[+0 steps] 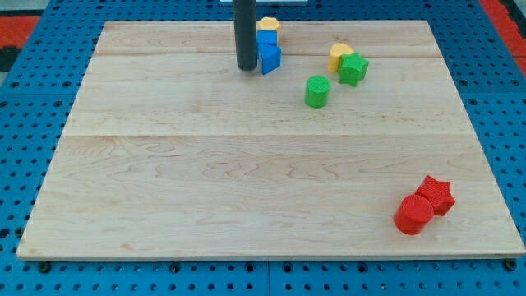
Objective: Move your arm closer to the green star
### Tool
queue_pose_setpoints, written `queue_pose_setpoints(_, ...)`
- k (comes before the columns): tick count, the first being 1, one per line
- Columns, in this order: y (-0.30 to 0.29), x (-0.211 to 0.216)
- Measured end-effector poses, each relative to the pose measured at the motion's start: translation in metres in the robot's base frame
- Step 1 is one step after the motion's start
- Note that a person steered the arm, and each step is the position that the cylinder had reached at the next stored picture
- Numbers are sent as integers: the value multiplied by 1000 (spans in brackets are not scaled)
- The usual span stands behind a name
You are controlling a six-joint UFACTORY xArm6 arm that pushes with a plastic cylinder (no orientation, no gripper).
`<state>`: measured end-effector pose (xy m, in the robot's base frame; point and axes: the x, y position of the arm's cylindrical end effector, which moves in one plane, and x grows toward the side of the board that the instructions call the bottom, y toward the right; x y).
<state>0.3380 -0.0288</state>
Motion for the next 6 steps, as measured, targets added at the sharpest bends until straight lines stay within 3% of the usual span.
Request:
queue_pose_setpoints(1,47,17)
queue_pose_setpoints(2,97,-16)
queue_pose_setpoints(3,97,-74)
queue_pose_setpoints(4,130,-102)
queue_pose_setpoints(5,206,-70)
queue_pose_setpoints(6,191,-45)
